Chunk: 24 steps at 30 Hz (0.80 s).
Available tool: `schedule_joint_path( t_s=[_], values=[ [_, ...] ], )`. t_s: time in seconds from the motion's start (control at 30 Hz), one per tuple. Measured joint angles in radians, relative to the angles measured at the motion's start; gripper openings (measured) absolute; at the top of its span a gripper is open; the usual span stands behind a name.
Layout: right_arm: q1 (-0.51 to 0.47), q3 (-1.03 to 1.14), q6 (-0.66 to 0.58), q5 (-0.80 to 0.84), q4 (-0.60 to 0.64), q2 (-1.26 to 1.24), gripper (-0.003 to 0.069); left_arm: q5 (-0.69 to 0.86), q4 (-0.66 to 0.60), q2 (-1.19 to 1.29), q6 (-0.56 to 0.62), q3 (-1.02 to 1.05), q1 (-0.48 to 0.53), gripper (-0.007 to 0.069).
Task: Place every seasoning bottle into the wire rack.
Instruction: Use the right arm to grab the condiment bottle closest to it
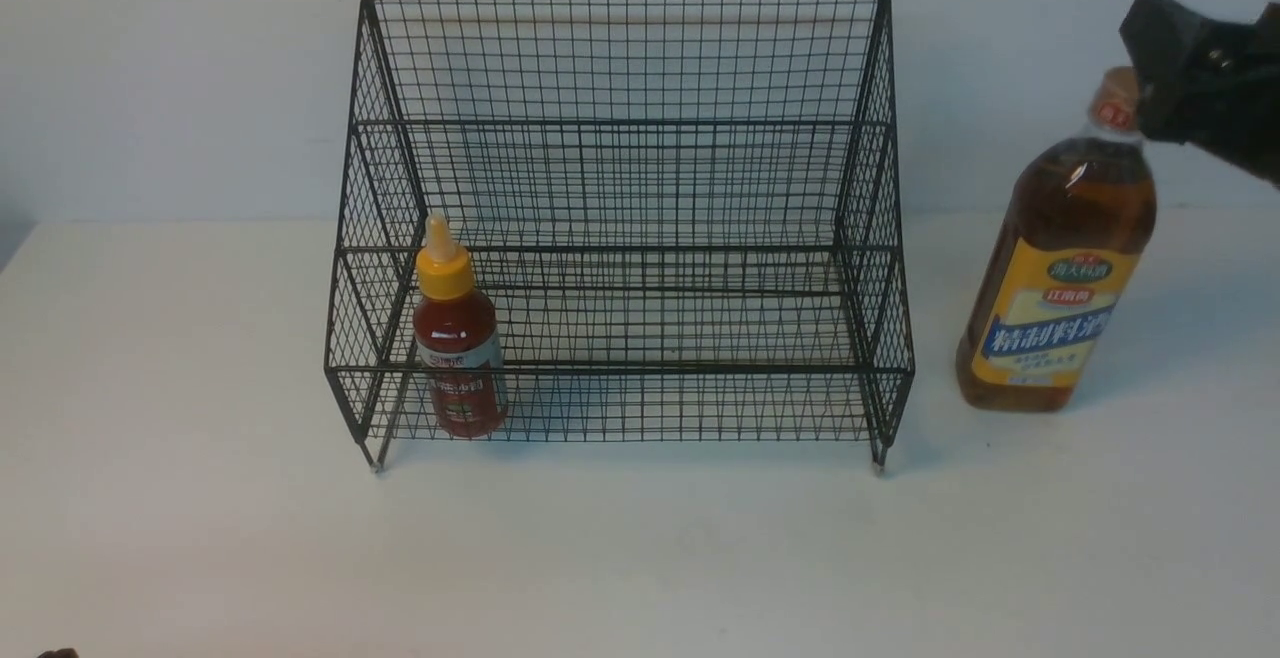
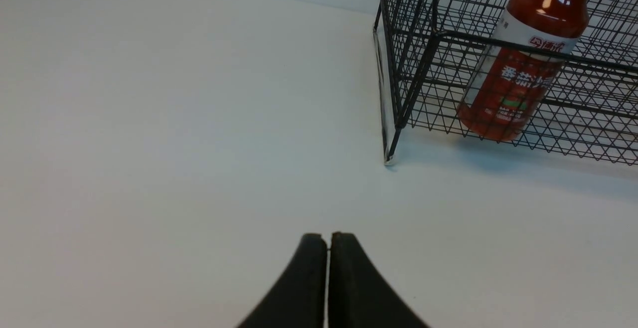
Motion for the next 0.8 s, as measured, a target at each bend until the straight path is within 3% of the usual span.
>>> schedule_joint_path(
  t_s=[0.33, 0.8],
  values=[
    [0.009, -0.004, -0.126, -0.081, 0.004, 0.126, 0.0591, 0.000, 0.000, 0.000, 0.000, 0.000, 0.000, -0.0005],
    [0.004, -0.074, -0.170, -0.123, 0.091, 0.282, 0.0588, 0.000, 0.000, 0.000, 0.000, 0.000, 0.000, -0.0005]
  ],
)
